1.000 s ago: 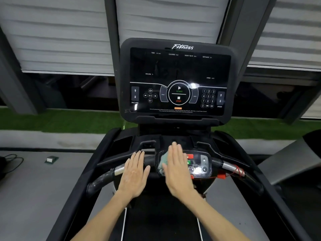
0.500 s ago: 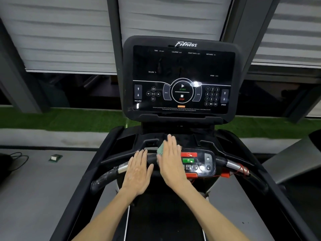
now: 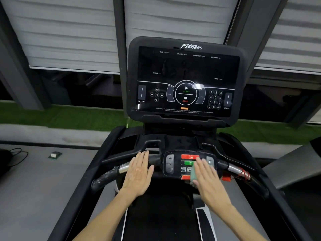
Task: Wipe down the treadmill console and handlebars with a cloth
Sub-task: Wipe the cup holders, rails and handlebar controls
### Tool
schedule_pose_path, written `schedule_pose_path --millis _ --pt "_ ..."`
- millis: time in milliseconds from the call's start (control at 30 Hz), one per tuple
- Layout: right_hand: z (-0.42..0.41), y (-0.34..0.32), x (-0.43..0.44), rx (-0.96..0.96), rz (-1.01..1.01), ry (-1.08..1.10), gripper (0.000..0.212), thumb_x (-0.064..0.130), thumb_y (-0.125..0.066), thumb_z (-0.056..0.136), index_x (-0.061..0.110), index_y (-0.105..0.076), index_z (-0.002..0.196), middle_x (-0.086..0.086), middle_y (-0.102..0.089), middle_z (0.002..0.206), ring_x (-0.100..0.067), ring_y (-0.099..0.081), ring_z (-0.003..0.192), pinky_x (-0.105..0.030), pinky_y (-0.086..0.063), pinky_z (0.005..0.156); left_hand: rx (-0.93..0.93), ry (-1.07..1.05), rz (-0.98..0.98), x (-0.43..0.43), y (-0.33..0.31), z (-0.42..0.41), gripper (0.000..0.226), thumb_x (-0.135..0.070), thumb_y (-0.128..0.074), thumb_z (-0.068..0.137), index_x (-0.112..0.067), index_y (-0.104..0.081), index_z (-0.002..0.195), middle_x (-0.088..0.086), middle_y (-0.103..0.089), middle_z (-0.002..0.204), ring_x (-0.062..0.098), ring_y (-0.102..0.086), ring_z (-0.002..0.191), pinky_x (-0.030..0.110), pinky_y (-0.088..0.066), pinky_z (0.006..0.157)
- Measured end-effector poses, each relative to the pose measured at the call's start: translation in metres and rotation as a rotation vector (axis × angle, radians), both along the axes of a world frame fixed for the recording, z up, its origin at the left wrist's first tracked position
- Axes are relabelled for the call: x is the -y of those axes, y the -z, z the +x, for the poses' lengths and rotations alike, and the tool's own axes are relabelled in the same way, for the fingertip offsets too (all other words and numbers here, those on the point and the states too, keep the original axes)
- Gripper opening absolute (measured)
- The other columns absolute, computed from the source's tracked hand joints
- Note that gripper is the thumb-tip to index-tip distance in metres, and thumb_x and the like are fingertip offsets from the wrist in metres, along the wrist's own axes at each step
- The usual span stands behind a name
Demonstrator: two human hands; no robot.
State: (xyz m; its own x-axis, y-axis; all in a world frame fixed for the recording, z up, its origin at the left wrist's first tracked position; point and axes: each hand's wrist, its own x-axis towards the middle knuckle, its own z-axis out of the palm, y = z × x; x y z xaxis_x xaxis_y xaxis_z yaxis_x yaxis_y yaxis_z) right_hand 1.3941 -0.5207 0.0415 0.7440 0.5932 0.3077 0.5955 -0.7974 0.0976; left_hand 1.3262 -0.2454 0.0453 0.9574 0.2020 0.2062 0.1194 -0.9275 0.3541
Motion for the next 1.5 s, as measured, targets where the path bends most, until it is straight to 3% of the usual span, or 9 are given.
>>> schedule_pose_path --millis 200,333,600,867,1100,1167,1300,1400,1500 --pt "-0.005 0.006 0.000 -0.116 0.374 0.164 0.055 0.032 -0.014 0.103 0.009 -0.010 0.153 -0.004 0.003 0.162 -0.019 0.006 0.149 -0.034 0.000 0.121 -0.047 0.010 -0.024 -0.002 -0.002 0.001 0.077 -0.054 -0.002 0.093 -0.010 -0.008 0.156 0.006 -0.013 0.163 0.017 -0.005 0.151 0.030 0.001 0.121" --pt "0.008 -0.018 -0.045 -0.145 0.634 0.454 0.055 0.026 -0.021 0.104 -0.002 -0.009 0.150 -0.012 -0.002 0.159 -0.026 0.002 0.148 -0.051 -0.016 0.119 -0.085 0.049 -0.080 -0.005 -0.010 -0.001 0.061 -0.039 -0.024 0.106 -0.010 -0.006 0.156 0.006 -0.011 0.163 0.016 -0.003 0.151 0.030 0.001 0.122" --pt "-0.007 -0.036 -0.129 -0.067 0.246 0.005 0.054 0.031 -0.013 0.102 0.007 -0.011 0.151 -0.010 -0.007 0.160 -0.023 0.000 0.148 -0.044 -0.009 0.119 -0.076 0.062 -0.091 -0.006 -0.010 0.000 0.060 -0.037 -0.026 0.106 -0.010 -0.006 0.156 0.007 -0.011 0.164 0.017 -0.003 0.151 0.031 0.000 0.122" --pt "-0.012 -0.016 -0.066 -0.011 -0.099 -0.244 0.057 0.038 -0.026 0.101 0.013 -0.019 0.152 -0.004 -0.019 0.160 -0.020 -0.015 0.147 -0.040 -0.015 0.117 0.044 0.024 -0.054 -0.002 -0.003 -0.002 0.060 -0.037 -0.030 0.104 -0.006 -0.020 0.154 0.012 -0.025 0.159 0.022 -0.018 0.149 0.028 -0.003 0.119" --pt "0.008 -0.020 0.025 -0.072 -0.042 -0.001 0.054 0.040 -0.006 0.106 0.012 -0.014 0.151 -0.008 -0.024 0.158 -0.016 -0.003 0.149 -0.035 -0.006 0.117 0.056 0.002 -0.037 -0.001 0.000 -0.001 0.064 -0.042 -0.021 0.101 -0.005 -0.022 0.153 0.012 -0.028 0.158 0.022 -0.021 0.149 0.032 -0.008 0.120" --pt "0.010 -0.020 0.023 -0.111 0.074 0.042 0.056 0.041 -0.002 0.104 0.013 -0.012 0.152 -0.005 -0.013 0.160 -0.011 0.006 0.148 -0.033 -0.004 0.118 0.047 0.004 -0.032 0.000 -0.001 -0.003 0.072 -0.047 -0.012 0.097 -0.004 -0.022 0.153 0.012 -0.028 0.158 0.023 -0.021 0.148 0.030 -0.006 0.119" --pt "0.019 -0.033 -0.020 -0.149 0.352 0.197 0.055 0.033 -0.011 0.103 0.010 -0.006 0.152 -0.002 0.002 0.160 -0.016 0.010 0.148 -0.043 -0.005 0.121 0.057 0.011 -0.070 0.000 -0.005 -0.002 0.058 -0.033 -0.031 0.105 -0.006 -0.017 0.154 0.011 -0.023 0.160 0.020 -0.015 0.150 0.025 0.002 0.116" --pt "0.014 -0.052 -0.073 -0.139 0.296 0.093 0.055 0.033 -0.009 0.101 0.011 -0.007 0.151 -0.002 0.001 0.159 -0.018 0.007 0.147 -0.041 -0.001 0.119 0.036 0.017 -0.080 -0.002 -0.006 -0.001 0.057 -0.034 -0.029 0.106 -0.008 -0.015 0.155 0.009 -0.021 0.161 0.019 -0.012 0.150 0.023 0.004 0.115" --pt "0.002 -0.054 -0.120 -0.039 0.137 -0.057 0.054 0.031 -0.022 0.100 0.008 -0.023 0.149 -0.008 -0.015 0.159 -0.025 -0.008 0.148 -0.046 -0.014 0.119 0.006 0.034 -0.065 -0.004 -0.005 -0.001 0.072 -0.051 -0.012 0.097 -0.007 -0.018 0.154 0.011 -0.024 0.160 0.020 -0.016 0.150 0.025 0.000 0.117"
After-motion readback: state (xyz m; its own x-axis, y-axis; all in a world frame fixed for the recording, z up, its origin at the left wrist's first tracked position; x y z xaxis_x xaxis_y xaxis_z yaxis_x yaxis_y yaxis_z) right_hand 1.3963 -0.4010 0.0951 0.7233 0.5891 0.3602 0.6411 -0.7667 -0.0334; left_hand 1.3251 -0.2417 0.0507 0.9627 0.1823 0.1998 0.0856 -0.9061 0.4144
